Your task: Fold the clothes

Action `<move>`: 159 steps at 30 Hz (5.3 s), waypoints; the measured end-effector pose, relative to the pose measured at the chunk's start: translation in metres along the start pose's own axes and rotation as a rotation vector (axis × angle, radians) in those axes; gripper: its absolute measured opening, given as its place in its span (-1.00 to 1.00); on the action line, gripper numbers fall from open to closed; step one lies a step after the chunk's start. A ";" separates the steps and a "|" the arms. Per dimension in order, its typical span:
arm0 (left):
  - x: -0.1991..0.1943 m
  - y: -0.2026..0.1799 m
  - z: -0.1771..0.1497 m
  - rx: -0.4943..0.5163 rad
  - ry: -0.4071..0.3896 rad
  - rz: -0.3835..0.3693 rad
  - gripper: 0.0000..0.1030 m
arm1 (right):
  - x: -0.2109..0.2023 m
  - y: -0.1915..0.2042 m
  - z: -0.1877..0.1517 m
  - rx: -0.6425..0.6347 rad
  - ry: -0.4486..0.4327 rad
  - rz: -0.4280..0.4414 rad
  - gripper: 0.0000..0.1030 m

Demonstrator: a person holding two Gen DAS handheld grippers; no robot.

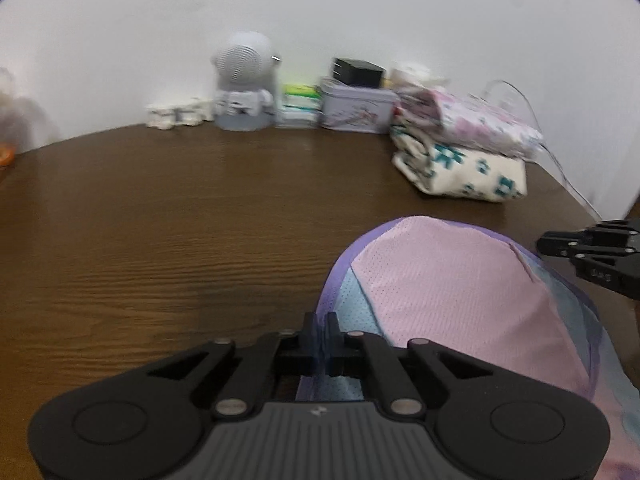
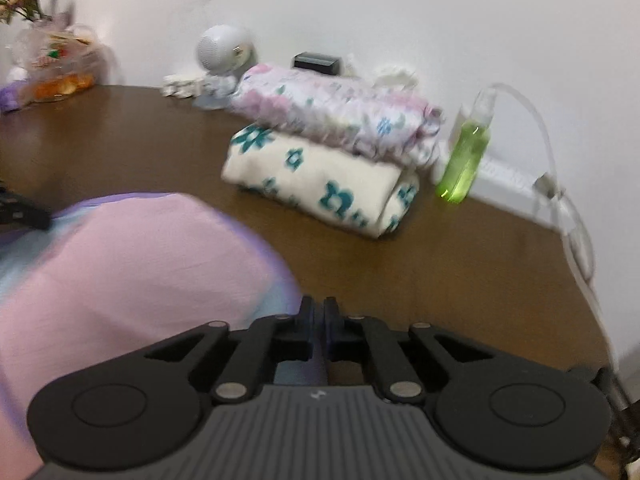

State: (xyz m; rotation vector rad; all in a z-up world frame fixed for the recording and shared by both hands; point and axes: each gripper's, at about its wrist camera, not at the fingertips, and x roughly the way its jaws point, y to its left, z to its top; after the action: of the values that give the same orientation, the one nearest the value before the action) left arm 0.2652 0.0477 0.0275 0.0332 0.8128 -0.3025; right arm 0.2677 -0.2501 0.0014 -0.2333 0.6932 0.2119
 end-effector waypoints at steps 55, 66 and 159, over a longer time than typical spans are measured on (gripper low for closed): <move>-0.188 -0.106 -0.189 0.103 0.011 -0.477 -0.65 | -0.208 0.056 -0.112 -0.020 0.096 0.168 -0.09; -0.169 -0.165 -0.201 0.112 0.129 -0.544 -0.66 | -0.210 0.027 -0.163 0.065 0.123 0.162 -0.24; -0.123 -0.017 -0.122 0.165 0.048 0.016 -0.42 | -0.171 0.191 -0.096 -0.151 0.033 0.313 -0.13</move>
State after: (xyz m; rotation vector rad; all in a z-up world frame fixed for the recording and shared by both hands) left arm 0.0941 0.0800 0.0332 0.2018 0.8337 -0.3537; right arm 0.0297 -0.1149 0.0143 -0.2725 0.7458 0.5616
